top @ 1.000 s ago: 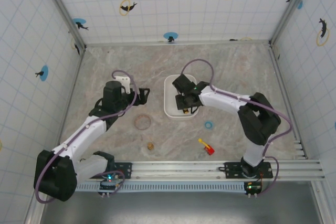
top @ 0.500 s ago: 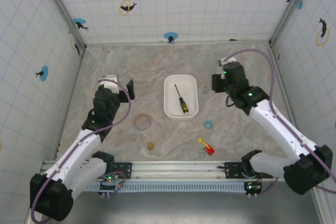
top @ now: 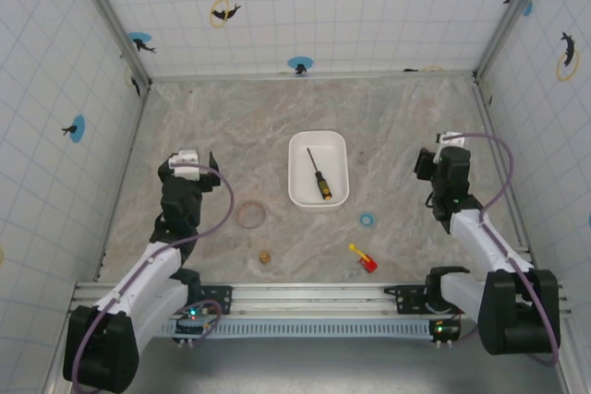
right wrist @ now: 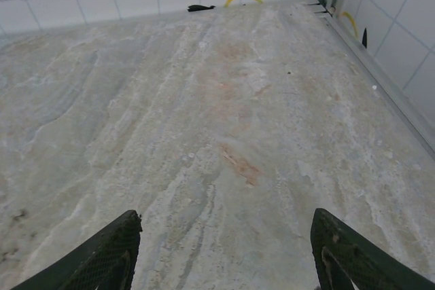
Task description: Put the screwdriver in the bin
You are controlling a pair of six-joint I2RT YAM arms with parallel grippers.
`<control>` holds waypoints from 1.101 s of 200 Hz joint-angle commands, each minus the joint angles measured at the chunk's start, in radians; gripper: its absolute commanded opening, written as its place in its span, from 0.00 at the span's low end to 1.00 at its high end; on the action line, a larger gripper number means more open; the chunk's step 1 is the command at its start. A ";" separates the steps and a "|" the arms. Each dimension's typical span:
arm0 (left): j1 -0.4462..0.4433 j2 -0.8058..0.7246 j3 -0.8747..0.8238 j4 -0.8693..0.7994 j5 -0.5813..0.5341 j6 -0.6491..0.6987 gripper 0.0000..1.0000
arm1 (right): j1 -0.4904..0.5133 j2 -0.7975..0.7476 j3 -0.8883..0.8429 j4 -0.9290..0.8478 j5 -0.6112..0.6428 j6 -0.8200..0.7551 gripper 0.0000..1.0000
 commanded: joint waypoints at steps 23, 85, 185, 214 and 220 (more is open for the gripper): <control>0.121 0.007 -0.131 0.250 0.108 -0.011 0.97 | -0.009 0.116 -0.153 0.538 0.096 0.008 0.68; 0.236 0.188 -0.146 0.423 0.262 -0.071 0.97 | -0.012 0.296 -0.172 0.747 0.137 0.001 0.68; 0.243 0.679 0.014 0.685 0.324 -0.076 0.97 | 0.050 0.370 -0.120 0.722 0.245 -0.036 0.69; 0.241 0.685 0.026 0.670 0.334 -0.068 0.97 | 0.032 0.370 -0.098 0.682 0.231 -0.016 0.71; 0.241 0.681 0.032 0.655 0.333 -0.065 0.97 | 0.028 0.371 -0.097 0.680 0.227 -0.015 0.72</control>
